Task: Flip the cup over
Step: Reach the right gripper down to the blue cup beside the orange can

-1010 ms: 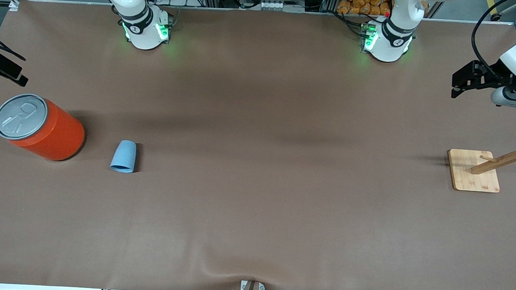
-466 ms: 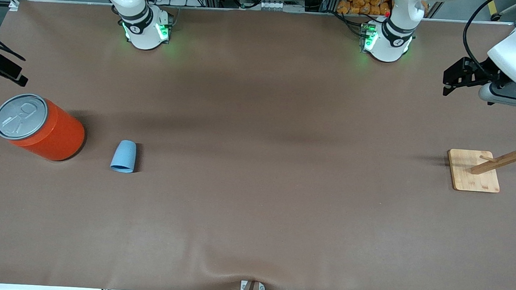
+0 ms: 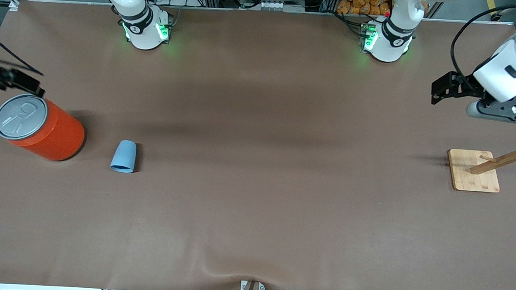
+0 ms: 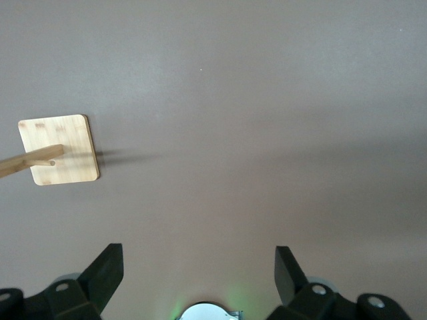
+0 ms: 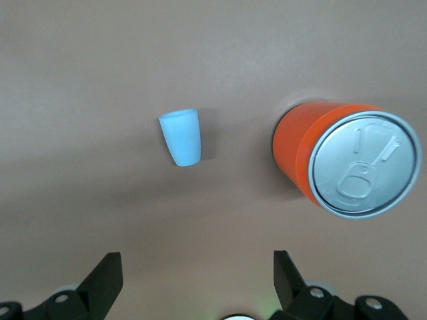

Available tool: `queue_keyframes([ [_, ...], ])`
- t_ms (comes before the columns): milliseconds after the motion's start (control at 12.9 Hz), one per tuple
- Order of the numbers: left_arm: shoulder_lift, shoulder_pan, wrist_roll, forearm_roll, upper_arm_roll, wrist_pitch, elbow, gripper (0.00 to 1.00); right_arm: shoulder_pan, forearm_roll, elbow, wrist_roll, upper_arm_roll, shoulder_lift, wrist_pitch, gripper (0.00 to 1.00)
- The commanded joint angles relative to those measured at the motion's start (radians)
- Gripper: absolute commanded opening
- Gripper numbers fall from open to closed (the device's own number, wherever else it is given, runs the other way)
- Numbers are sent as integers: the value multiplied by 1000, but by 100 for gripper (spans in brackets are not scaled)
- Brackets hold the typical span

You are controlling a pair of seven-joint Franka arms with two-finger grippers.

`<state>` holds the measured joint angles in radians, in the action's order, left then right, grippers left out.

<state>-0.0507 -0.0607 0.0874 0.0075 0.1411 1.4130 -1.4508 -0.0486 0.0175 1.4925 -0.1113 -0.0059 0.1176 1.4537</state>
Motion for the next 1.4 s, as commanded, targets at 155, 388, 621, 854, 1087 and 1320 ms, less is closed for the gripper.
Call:
queue_keyframes([
  [155,48,15,41,0,12,-5,10,100,16,2,1,-8,0,125,16,100],
  [388,63,2,51,-6,44,-5,12,100,61,4,119,-16,1,116,132,100],
  [621,57,4,68,-6,89,-3,26,100,65,6,288,-30,4,116,285,100],
  [854,49,13,68,-7,89,-3,24,100,79,6,461,-28,4,103,497,100],
  [1087,42,16,68,-15,83,0,27,100,107,6,595,-9,4,93,690,100],
  [1320,34,21,54,-6,75,32,27,100,119,4,643,103,4,114,810,100],
])
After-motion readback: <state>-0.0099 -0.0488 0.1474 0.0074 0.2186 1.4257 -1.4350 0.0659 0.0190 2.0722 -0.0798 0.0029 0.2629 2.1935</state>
